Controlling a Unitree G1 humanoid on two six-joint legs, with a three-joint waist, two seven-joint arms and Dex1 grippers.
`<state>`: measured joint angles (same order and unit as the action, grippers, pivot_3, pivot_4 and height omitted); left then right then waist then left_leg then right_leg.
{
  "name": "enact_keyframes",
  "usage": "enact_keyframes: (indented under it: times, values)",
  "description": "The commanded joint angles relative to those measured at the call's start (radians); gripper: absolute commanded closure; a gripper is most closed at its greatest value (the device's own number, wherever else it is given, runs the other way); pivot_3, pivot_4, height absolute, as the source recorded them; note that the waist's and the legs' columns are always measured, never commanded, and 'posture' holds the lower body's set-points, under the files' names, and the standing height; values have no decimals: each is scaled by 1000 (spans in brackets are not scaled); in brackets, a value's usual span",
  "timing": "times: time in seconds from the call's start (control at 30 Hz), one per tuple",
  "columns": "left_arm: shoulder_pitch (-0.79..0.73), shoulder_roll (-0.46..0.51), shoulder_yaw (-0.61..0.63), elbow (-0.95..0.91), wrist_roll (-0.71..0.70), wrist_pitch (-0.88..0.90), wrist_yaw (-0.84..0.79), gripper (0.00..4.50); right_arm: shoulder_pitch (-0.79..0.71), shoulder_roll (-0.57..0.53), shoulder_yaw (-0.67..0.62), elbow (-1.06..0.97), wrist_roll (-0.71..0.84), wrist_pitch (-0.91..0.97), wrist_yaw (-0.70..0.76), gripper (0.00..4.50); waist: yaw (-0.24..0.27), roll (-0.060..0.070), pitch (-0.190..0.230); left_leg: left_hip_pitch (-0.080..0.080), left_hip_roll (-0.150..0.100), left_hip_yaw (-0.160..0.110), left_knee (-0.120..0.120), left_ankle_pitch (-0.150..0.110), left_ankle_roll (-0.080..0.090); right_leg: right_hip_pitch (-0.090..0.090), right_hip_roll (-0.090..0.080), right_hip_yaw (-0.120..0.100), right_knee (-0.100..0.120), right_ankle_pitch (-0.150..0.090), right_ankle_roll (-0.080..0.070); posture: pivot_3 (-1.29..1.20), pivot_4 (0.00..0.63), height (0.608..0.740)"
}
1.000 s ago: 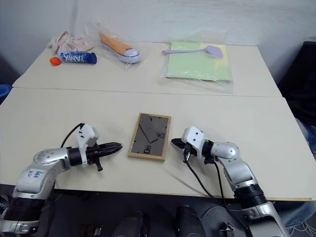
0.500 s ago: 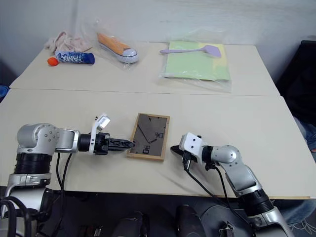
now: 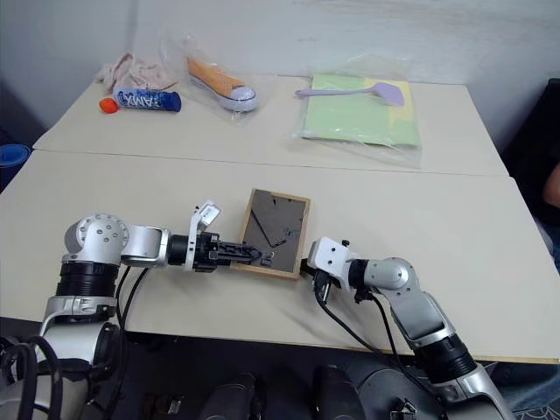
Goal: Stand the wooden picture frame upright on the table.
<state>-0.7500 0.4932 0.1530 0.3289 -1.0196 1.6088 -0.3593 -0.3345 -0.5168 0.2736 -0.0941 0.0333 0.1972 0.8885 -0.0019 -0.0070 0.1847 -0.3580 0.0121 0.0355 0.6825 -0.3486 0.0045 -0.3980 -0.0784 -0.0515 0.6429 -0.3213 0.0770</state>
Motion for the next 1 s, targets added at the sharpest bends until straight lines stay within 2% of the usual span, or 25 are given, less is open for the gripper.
enact_keyframes:
  times: [0.03,0.13,0.23,0.3,0.4,0.5,0.6,0.63,0.83,1.0]
  values:
    - [27,-32,49,-21,-9,6,56,3161,10,-25,-21,-35,17,-27,21,4500,0,0,0,0,0,0,0,0,0,0,0,0,0,0,0,0,150,740]
    - [61,-48,97,-66,-30,6,66,3225,19,-41,-90,-31,90,-40,47,4500,0,0,0,0,0,0,0,0,0,0,0,0,0,0,0,0,150,740]
    - [112,-67,154,-141,-50,6,58,3225,4,-42,-184,-43,214,-2,83,3921,0,0,0,0,0,0,0,0,0,0,0,0,0,0,0,0,150,740]
    - [167,-72,172,-225,-29,-97,21,3225,-19,-49,-215,-73,316,70,137,3301,-1,0,0,0,0,0,0,0,0,0,0,-1,-1,0,0,0,150,740]
    - [291,-8,70,-407,105,-423,-202,3225,-134,22,-258,-82,476,272,83,2270,-21,0,0,0,1,1,0,0,-1,0,1,0,-1,0,0,0,150,740]
    - [330,38,-10,-444,173,-528,-296,3225,-221,76,-249,-59,519,385,27,1246,-25,0,0,2,2,0,-1,2,-5,0,2,-1,-3,-1,-1,0,150,740]
    - [339,43,-41,-442,208,-591,-337,3225,-284,118,-203,-13,506,431,7,202,-25,0,0,2,2,0,-2,2,-5,0,1,0,-2,-1,-2,0,150,740]
    - [342,44,-53,-444,218,-610,-353,3225,-301,131,-183,8,489,428,7,62,-24,0,0,2,2,0,-2,2,-4,0,1,0,-2,-1,-2,0,150,740]
    - [340,38,-61,-452,229,-625,-360,3225,-337,163,-135,31,478,428,31,62,-24,0,0,0,2,0,-2,0,-1,0,0,0,-1,-1,-1,0,150,740]
    - [322,25,5,-428,153,-518,-317,3225,-293,106,-146,-63,522,402,149,62,-23,0,0,0,2,-1,-2,0,-1,0,0,0,-1,-1,-1,0,150,740]
